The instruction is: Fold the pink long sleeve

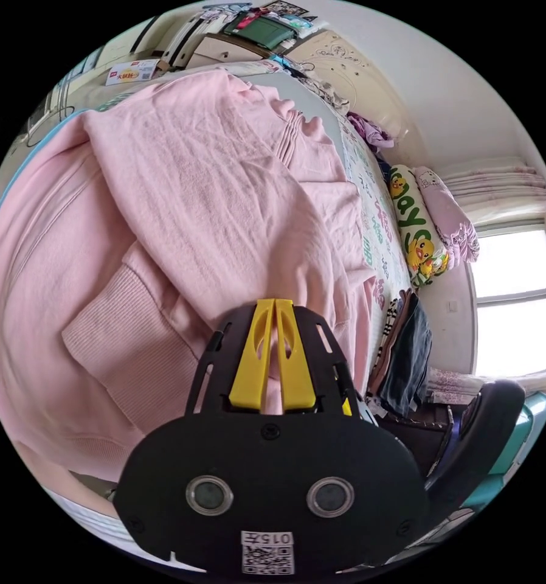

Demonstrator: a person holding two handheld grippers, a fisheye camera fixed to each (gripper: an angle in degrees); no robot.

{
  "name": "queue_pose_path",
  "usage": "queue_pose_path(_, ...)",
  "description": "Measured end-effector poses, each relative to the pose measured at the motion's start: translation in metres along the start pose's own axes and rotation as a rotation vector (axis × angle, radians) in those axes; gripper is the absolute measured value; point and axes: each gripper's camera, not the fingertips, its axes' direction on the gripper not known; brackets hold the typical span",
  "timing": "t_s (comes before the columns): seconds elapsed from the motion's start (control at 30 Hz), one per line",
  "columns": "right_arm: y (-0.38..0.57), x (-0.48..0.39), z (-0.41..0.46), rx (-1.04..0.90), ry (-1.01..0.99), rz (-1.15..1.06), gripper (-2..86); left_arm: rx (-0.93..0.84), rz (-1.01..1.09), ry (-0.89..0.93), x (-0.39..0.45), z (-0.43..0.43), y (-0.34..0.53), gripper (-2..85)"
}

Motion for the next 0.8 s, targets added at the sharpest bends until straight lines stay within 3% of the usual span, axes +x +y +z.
queue_pose_path(0.8, -0.017, 0.053, -0.021, -0.059, -0.147, -0.043, 0.0, 0.034, -0.069, -0.13, 0.012, -0.009, 0.032, -0.8)
